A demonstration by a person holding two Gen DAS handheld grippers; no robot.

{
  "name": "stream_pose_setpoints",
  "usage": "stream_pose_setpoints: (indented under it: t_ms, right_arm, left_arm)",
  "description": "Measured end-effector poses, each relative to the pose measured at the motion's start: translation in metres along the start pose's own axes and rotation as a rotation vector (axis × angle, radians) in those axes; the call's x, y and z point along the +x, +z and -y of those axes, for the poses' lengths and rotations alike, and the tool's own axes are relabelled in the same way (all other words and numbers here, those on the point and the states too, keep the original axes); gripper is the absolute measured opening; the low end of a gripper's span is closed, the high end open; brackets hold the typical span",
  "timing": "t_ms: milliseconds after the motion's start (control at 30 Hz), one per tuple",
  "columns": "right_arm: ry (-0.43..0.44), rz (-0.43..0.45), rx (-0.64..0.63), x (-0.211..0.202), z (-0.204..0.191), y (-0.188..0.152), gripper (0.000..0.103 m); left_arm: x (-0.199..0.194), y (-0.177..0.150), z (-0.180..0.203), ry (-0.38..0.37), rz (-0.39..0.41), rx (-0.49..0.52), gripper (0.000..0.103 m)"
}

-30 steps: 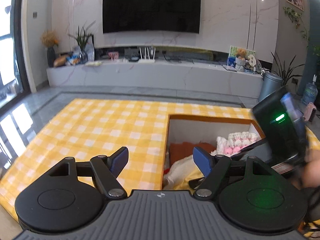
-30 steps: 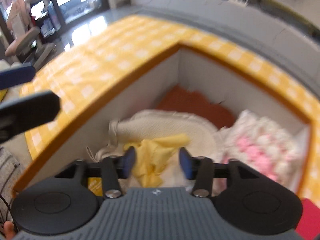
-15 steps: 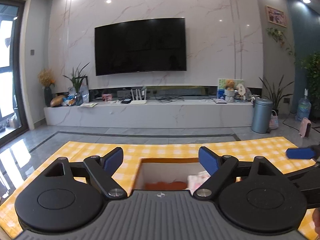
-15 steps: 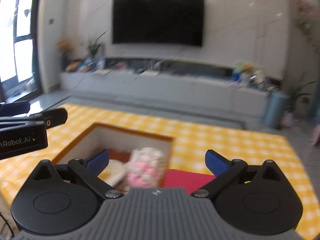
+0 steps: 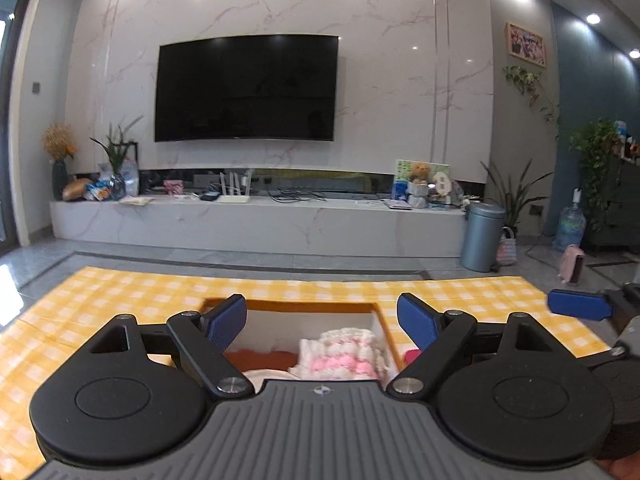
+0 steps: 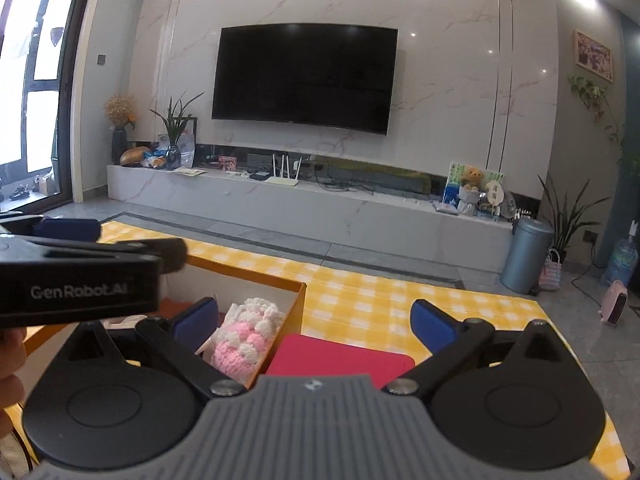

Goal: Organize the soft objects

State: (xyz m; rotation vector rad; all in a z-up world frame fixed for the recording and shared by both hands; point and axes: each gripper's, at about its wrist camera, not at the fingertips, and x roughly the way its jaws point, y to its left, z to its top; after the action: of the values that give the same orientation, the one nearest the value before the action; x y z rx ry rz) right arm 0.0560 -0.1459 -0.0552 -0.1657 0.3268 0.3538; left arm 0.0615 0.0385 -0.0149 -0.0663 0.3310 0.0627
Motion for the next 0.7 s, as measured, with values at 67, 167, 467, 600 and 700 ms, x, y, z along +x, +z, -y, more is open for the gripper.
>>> stream_pose_setpoints:
  t_ms: [67,167,467,600,700]
  right_arm:
    - [-0.001,0.004,-0.008,0.000,-0.003,-0.002,0.100]
    - [0.007,0.003,-0.016,0.004,-0.003,-0.006,0.100]
    - [0.020,0.005,-0.006,0.007,-0.003,-0.009,0.100]
    - [0.027,0.006,-0.013,0.006,-0.005,-0.010,0.100]
    - [0.026,0.002,-0.017,0.006,-0.005,-0.010,0.100]
  left_arm:
    - [0.000,-0.001,0.000,-0.006,0.002,-0.005,0.100]
    - [-0.001,-0.004,0.004,0.010,0.006,0.018,0.100]
    - [0.000,-0.009,0.009,0.057,0.000,0.024,0.100]
    - [-0.001,-0.009,0.011,0.053,-0.001,0.038,0.100]
    - [-0.003,-0.011,0.014,0.055,0.008,0.052,0.099]
